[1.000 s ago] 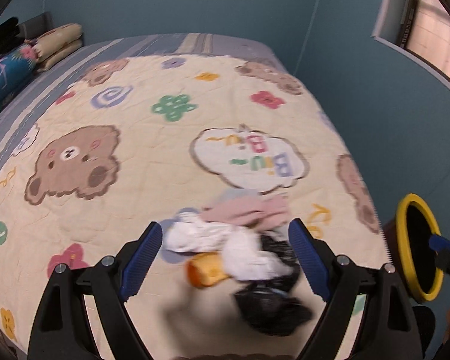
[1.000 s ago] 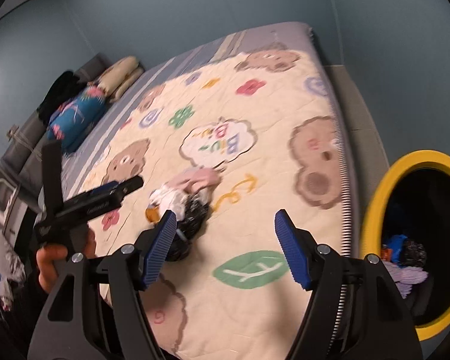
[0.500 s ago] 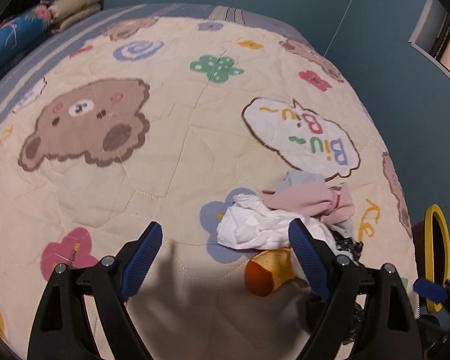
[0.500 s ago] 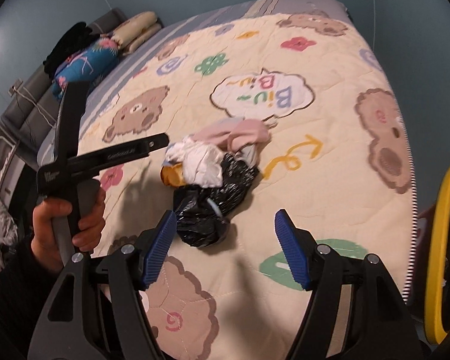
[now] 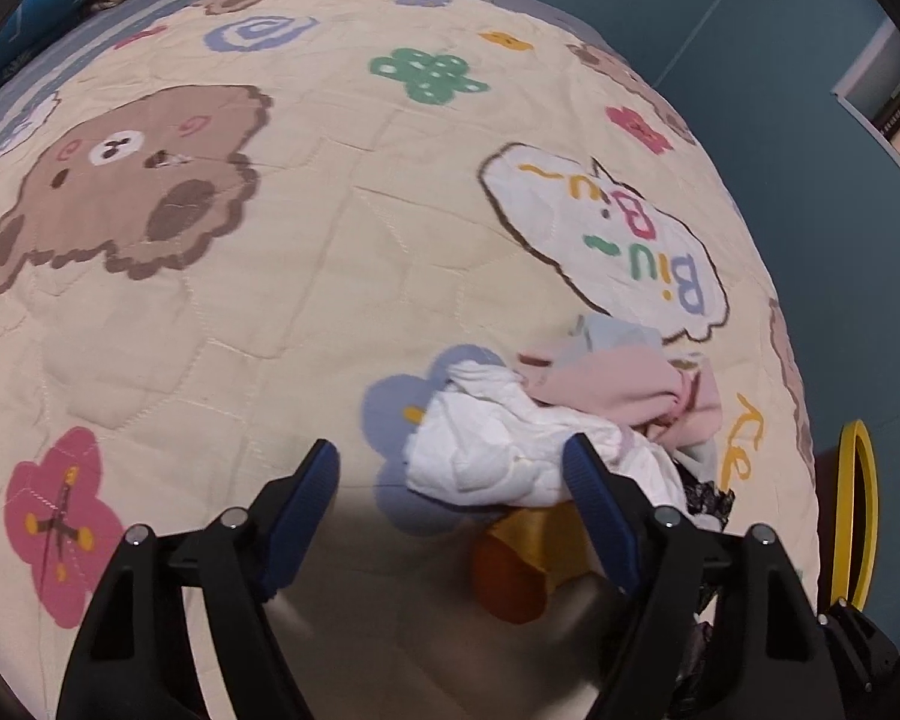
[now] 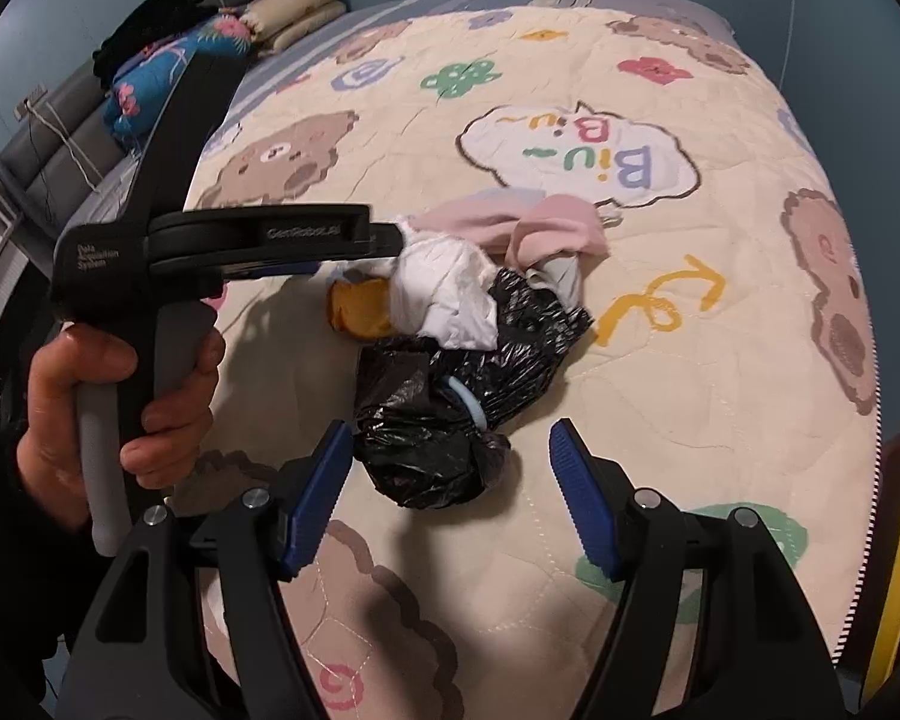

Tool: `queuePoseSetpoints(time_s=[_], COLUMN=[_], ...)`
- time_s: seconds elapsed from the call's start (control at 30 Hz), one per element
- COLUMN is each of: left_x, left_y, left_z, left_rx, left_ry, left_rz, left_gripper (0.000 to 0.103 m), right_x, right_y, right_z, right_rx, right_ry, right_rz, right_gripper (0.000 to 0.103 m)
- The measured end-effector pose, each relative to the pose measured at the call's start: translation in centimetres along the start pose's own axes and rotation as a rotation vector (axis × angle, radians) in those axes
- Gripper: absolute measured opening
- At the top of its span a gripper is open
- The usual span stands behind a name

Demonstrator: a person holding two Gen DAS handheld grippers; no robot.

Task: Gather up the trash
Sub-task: 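Grasp the white tissue with the left tool while the right tool grasps another black bag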

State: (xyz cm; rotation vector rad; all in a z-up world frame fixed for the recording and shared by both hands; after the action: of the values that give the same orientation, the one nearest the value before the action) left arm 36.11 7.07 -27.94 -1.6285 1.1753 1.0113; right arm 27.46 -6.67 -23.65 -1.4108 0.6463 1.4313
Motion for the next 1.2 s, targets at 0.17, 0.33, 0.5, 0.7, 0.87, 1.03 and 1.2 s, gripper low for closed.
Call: queuePoseSetpoints(time_s=[0.17, 0.33, 0.5, 0.7, 0.87, 1.03, 1.2], left_x=[0.7, 0.9, 0.3, -1.2, -2.7, -4.8, -6.8], left_y=[-0.1, 0.4, 0.4, 0.3, 0.2, 0.3, 0.5], left_z=[-0.8, -1.9, -2.0, -1.8, -1.6, -1.5, -1.2], left_rx=[0.006, 0.051, 0.057, 0.046, 0.028, 0.016, 0.010], left_ry=[0.037, 0.063, 0.085, 0.109, 0.130, 0.154, 0.159], left_rz=[0.015, 0.012, -0.010, -0.033, -0.056, -0.088, -0.117], left_gripper=[0.045, 0.011, 0.007, 0.007, 0.007, 0.007, 0.007], right_x=[1.5, 2.6, 2.6, 1.2, -0.7, -2.6, -4.7], right_y=[-0.3, -0.4, -0.1, 0.3, 1.0, 2.1, 3.3], right_z=[0.2, 0.9, 0.8, 0.4, 0.7, 0.2, -0.9], right_rx=[-0.005, -0.021, -0.005, 0.014, -0.007, 0.001, 0.018], right_ry=[0.012, 0.000, -0.038, -0.084, -0.093, -0.114, -0.117], right_rz=[0.023, 0.044, 0.057, 0.053, 0.026, 0.010, -0.018], right_gripper=[0.055, 0.037, 0.020, 0.013, 0.012, 0.012, 0.012])
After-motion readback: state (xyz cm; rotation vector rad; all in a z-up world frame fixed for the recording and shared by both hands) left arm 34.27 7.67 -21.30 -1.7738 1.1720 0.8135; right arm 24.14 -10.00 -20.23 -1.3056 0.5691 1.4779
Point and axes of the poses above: each gripper's, at about its wrist camera, not at the fingertips, and x roughly the way its jaws point, z to its left, y to its underside, the point moved 8 cm from there along x, roughly the way its jaws point, and after that the axes turned 15 degrees about z, right-handed, at the moved point
